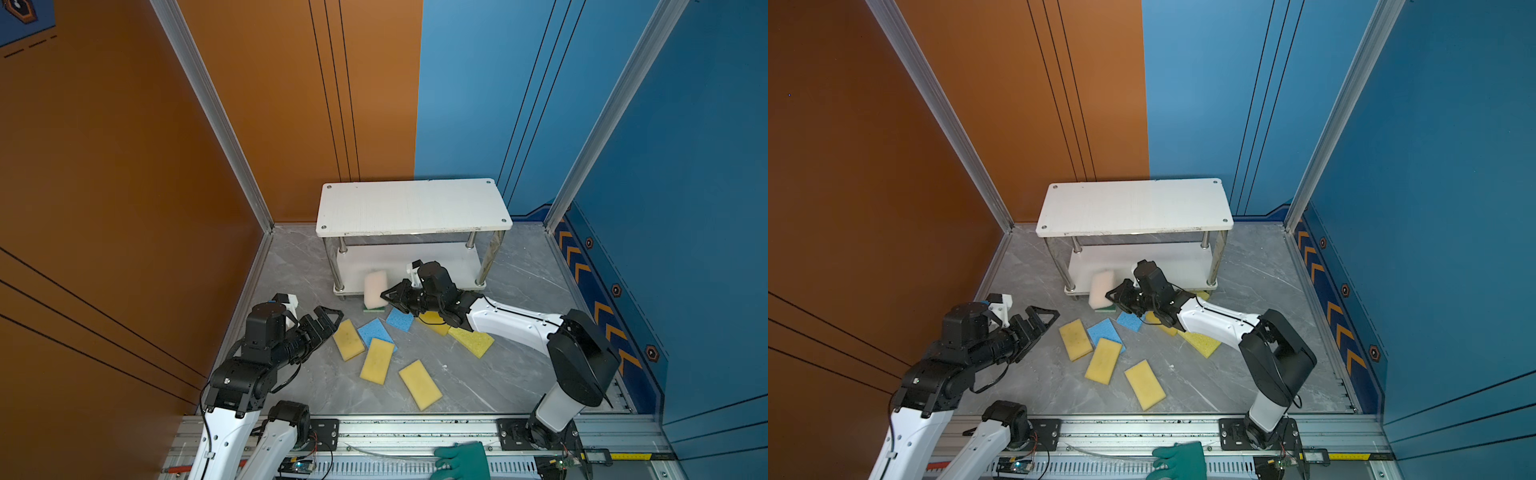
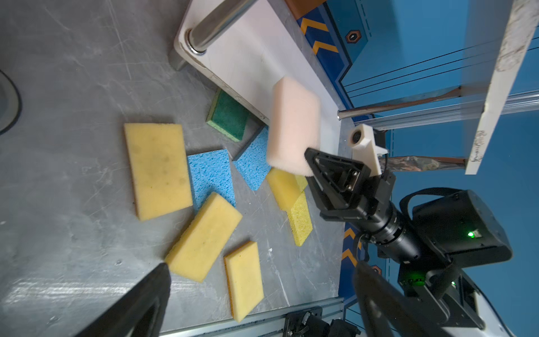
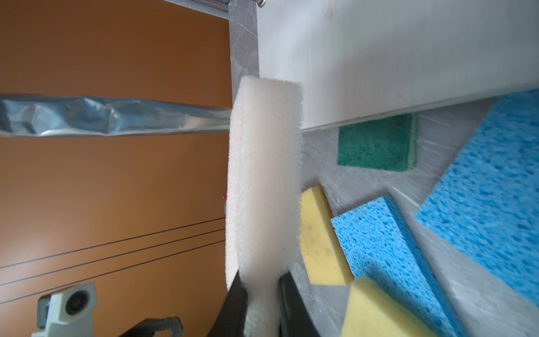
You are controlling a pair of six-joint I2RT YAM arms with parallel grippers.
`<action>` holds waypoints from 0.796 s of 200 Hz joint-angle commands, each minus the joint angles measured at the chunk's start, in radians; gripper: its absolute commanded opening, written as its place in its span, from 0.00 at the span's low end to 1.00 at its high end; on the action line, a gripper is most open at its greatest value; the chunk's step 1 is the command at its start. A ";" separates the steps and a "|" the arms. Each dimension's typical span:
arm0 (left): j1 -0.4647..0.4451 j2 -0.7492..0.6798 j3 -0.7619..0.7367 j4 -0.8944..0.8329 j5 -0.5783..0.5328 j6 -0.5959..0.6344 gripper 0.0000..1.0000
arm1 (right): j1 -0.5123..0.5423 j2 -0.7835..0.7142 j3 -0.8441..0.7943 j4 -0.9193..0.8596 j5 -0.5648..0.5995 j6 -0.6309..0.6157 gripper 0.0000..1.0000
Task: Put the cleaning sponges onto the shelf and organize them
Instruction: 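Withdraw the open left gripper while the right gripper carries the sponge to the shelf, then push the white sponge onto the lower shelf with the right gripper and release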
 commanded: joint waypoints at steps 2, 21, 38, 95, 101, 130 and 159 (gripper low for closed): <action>0.017 -0.014 0.050 -0.112 -0.034 0.073 0.98 | -0.013 0.086 0.103 0.089 -0.006 0.025 0.17; 0.026 -0.014 0.068 -0.139 -0.040 0.089 0.98 | -0.015 0.170 0.175 0.095 0.005 0.037 0.16; 0.034 -0.013 0.074 -0.149 -0.034 0.096 0.98 | -0.015 0.236 0.229 0.097 0.014 0.049 0.16; 0.068 0.004 0.101 -0.175 -0.011 0.123 0.98 | -0.016 0.392 0.344 0.110 0.035 0.086 0.15; 0.072 0.005 0.105 -0.179 -0.008 0.127 0.98 | -0.016 0.400 0.354 0.109 0.036 0.087 0.16; 0.090 0.005 0.106 -0.196 0.007 0.140 0.98 | -0.015 0.443 0.399 0.095 0.045 0.088 0.15; 0.107 0.008 0.101 -0.198 0.031 0.146 0.98 | -0.012 0.478 0.423 0.095 0.059 0.094 0.15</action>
